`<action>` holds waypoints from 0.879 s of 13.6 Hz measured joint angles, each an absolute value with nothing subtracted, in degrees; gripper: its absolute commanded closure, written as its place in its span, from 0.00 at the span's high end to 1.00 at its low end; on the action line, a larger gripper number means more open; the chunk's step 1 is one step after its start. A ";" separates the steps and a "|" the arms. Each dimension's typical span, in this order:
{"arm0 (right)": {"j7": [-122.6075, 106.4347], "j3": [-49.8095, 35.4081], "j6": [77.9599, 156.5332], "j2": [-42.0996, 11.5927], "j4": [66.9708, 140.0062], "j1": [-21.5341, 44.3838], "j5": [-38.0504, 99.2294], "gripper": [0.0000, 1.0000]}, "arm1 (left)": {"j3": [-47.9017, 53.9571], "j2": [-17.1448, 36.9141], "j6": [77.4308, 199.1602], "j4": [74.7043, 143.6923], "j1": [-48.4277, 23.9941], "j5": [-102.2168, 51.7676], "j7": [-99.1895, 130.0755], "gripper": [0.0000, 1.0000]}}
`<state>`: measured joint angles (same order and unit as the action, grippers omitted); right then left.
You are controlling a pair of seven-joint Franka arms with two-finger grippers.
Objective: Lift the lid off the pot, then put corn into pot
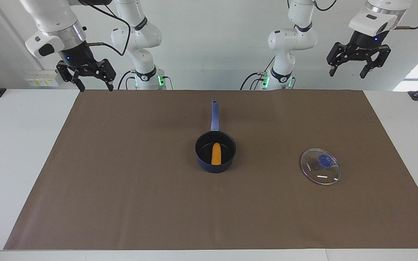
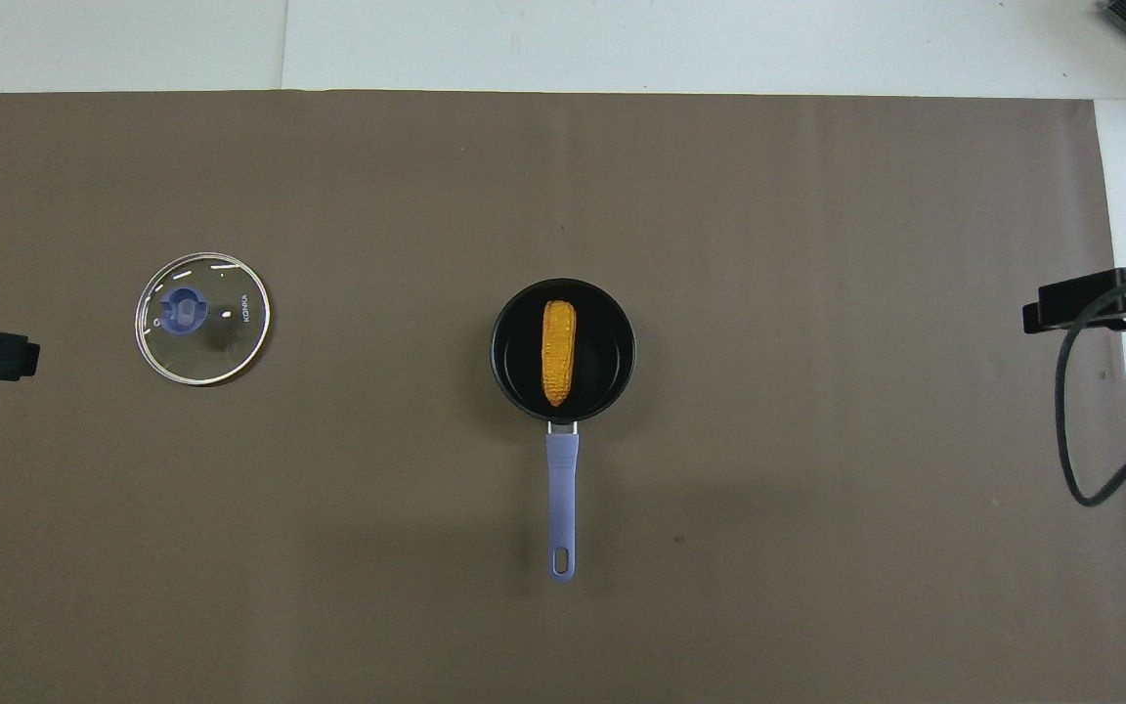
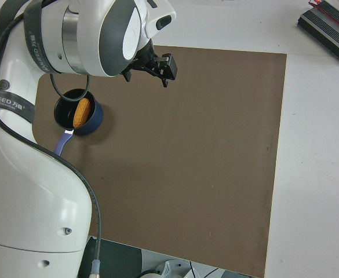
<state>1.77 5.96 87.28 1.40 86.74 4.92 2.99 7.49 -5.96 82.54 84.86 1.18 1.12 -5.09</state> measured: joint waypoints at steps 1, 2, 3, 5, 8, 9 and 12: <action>1.77 5.97 87.28 1.39 86.76 4.68 2.97 1.00 | 7.40 -5.89 82.65 85.17 1.18 1.15 -5.09 1.00; 1.77 5.96 87.28 1.39 86.77 4.31 2.97 1.00 | 7.27 -5.68 82.69 85.25 1.18 1.15 -5.09 1.00; 1.77 5.97 87.28 1.39 86.77 3.93 2.92 1.00 | 7.11 -5.46 82.70 85.23 1.19 1.15 -5.09 1.00; 1.71 5.93 87.19 1.40 86.75 3.60 1.58 1.00 | 6.75 -5.24 82.70 85.16 1.21 1.15 -5.09 1.00; 1.70 5.34 86.56 1.55 86.73 3.66 0.49 1.00 | 6.57 -5.16 82.62 85.05 1.23 1.15 -5.10 1.00; 1.70 5.19 86.55 1.67 86.73 3.66 0.50 1.00 | 6.62 -5.16 82.61 85.01 1.23 1.15 -5.10 1.00; 1.70 4.87 86.50 1.78 86.73 3.70 0.71 1.00 | 6.53 -5.06 82.59 85.01 1.20 1.15 -5.10 1.00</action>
<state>1.70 4.87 86.50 1.78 86.73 3.70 0.71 6.53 -5.06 82.59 85.01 1.20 1.15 -5.10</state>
